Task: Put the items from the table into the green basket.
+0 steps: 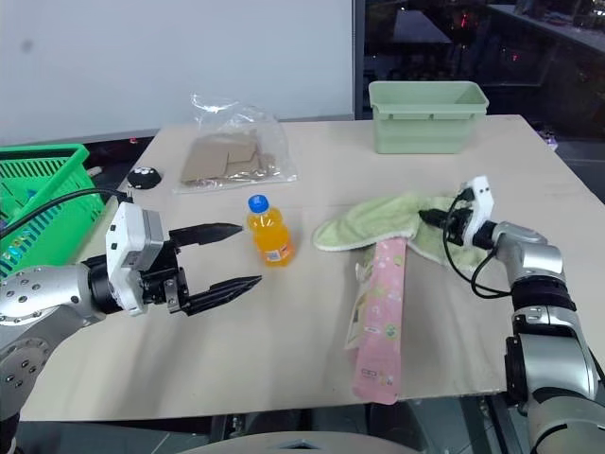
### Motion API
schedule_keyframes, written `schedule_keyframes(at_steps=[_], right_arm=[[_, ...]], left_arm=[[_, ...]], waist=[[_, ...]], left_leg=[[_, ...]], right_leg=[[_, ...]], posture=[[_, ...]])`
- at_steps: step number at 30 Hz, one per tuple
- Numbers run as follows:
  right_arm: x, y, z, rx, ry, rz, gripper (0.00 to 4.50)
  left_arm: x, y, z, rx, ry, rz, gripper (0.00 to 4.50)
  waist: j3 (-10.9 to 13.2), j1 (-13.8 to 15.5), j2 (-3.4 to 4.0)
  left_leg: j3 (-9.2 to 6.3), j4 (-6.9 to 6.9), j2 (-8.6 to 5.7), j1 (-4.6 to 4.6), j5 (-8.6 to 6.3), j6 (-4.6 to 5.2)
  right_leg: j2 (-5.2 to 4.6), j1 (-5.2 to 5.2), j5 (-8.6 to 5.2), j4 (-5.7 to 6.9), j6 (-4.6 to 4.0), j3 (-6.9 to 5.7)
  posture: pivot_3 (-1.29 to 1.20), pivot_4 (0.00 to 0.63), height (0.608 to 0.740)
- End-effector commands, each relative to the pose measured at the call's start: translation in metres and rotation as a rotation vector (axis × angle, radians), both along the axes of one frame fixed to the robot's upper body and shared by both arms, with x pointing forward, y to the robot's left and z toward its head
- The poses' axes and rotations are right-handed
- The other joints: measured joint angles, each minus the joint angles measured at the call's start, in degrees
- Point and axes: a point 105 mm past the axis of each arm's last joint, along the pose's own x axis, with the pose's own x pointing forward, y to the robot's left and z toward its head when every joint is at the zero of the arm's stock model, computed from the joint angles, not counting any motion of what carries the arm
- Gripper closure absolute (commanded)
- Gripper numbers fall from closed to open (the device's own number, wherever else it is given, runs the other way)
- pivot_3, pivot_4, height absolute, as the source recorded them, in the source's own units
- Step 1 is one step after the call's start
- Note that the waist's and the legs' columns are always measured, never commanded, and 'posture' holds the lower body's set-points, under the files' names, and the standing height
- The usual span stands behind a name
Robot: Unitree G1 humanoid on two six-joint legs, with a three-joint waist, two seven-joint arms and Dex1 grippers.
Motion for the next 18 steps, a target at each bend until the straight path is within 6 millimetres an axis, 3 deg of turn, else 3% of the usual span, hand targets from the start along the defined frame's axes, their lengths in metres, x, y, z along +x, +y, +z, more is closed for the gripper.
schedule_keyframes(at_steps=[1, 7, 10, 13, 16, 18], right_arm=[[0.002, -0.029, 0.06, -0.003, -0.222, -0.086, 4.43], [-0.015, -0.12, 0.133, -0.063, -0.418, -0.401, 4.43], [-0.029, -0.154, 0.153, -0.103, -0.457, -0.502, 4.43], [-0.041, -0.175, 0.151, -0.188, -0.436, -0.544, 4.43], [-0.052, -0.185, 0.134, -0.261, -0.364, -0.514, 3.69], [-0.055, -0.182, 0.126, -0.295, -0.331, -0.475, 2.83]], left_arm=[[-0.001, -0.005, 0.01, -0.016, -0.043, -0.017, 0.0], [0.0, -0.019, 0.027, -0.11, -0.073, -0.065, 0.0], [0.002, -0.022, 0.028, -0.113, -0.075, -0.077, 0.0], [0.003, -0.024, 0.028, -0.109, -0.076, -0.086, 0.0], [0.004, -0.026, 0.029, -0.108, -0.079, -0.093, 0.0], [0.004, -0.027, 0.029, -0.107, -0.08, -0.096, 0.0]], waist=[[0.0, 0.2, 0.0], [0.1, 1.4, 0.05], [0.1, 1.1, 0.07], [0.1, 0.4, 0.06], [0.1, -0.2, 0.06], [0.1, -0.6, 0.07]], left_leg=[[0.01, 0.0, 0.0, 0.0, 0.0, 0.0], [0.04, 0.01, -0.06, -0.07, 0.0, 0.0], [0.08, 0.0, -0.06, -0.04, 0.0, 0.0], [0.15, -0.03, -0.02, 0.02, 0.0, 0.01], [0.23, -0.03, 0.0, 0.06, 0.0, 0.01], [0.3, 0.0, -0.02, 0.09, 0.0, 0.02]], right_leg=[[0.0, 0.0, 0.0, 0.0, 0.0, 0.0], [-0.08, -0.02, -0.01, -0.09, -0.02, 0.01], [-0.07, -0.02, -0.01, -0.09, -0.03, 0.04], [-0.03, -0.01, -0.02, -0.1, -0.03, 0.1], [-0.02, 0.01, -0.02, -0.08, -0.02, 0.2], [-0.04, 0.02, -0.02, -0.08, -0.02, 0.29]], posture=[[0.01, 0.0, 0.74], [-0.02, 0.0, 0.74], [-0.03, 0.0, 0.74], [-0.04, 0.0, 0.74], [-0.05, 0.0, 0.74], [-0.05, 0.0, 0.74]])
